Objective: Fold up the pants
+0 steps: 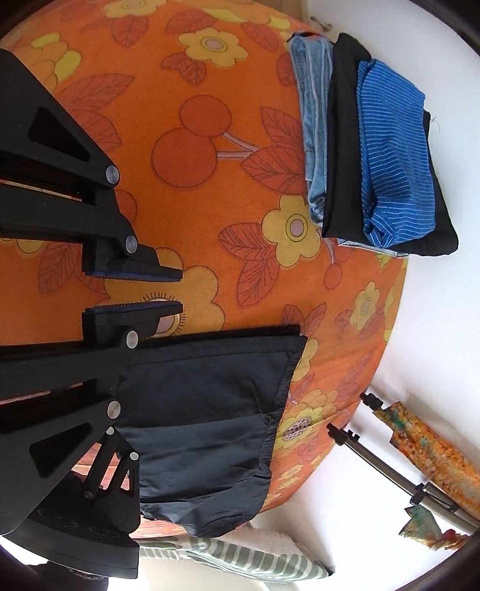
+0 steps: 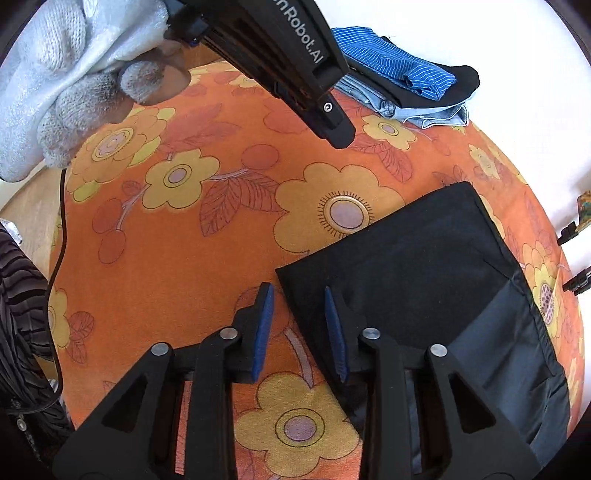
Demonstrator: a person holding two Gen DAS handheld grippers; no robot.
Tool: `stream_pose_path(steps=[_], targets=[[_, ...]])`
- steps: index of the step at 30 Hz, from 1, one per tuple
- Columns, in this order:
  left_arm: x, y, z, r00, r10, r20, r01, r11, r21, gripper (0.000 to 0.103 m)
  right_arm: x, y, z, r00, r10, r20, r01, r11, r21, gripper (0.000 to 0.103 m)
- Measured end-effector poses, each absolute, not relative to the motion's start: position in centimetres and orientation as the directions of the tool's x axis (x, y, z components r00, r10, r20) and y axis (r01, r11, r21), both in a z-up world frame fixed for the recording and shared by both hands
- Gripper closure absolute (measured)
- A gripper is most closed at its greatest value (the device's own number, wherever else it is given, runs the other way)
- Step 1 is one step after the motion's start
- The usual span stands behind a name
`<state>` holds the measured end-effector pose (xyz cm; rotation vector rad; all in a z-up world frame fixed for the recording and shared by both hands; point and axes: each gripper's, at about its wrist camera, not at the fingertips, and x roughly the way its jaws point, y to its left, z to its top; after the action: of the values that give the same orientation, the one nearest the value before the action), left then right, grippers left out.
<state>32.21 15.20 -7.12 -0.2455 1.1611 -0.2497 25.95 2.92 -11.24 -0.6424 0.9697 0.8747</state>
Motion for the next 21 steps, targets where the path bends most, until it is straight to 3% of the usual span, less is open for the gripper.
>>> stream_pose_path(steps=[3, 7, 11, 15, 18, 21], targets=[[32.3, 15.6, -7.5, 0.367, -0.355, -0.86, 0.046, 0.93, -0.365, 0.094, 26.2, 2.8, -11.1, 0.293, 0.318, -0.902, -0.855, 0.51, -0.098, 0.097], [32.5, 15.3, -8.0, 0.331, -0.43, -0.84, 0.03, 0.894, -0.446, 0.072, 26.8, 1.7, -10.4, 0.283, 0.35, -0.893, -0.823, 0.567, -0.039, 0.099], [33.0, 14.3, -8.7, 0.296, -0.481, -0.826, 0.006, 0.865, -0.501, 0.061, 27.3, -0.1, -9.5, 0.294, 0.401, -0.867, -0.782, 0.623, 0.023, 0.1], [32.9, 14.0, -9.2, 0.272, -0.481, -0.833, -0.003, 0.866, -0.5, 0.061, 27.5, -0.7, -9.5, 0.294, 0.415, -0.861, -0.777, 0.629, 0.038, 0.1], [32.6, 14.7, -9.2, 0.28, -0.474, -0.835, -0.013, 0.868, -0.497, 0.061, 27.2, 0.0, -9.8, 0.267, 0.414, -0.87, -0.798, 0.601, 0.041, 0.098], [32.3, 15.5, -9.2, 0.289, -0.469, -0.835, -0.026, 0.868, -0.497, 0.061, 26.6, 1.2, -10.4, 0.277, 0.393, -0.877, -0.817, 0.576, 0.0, 0.077]])
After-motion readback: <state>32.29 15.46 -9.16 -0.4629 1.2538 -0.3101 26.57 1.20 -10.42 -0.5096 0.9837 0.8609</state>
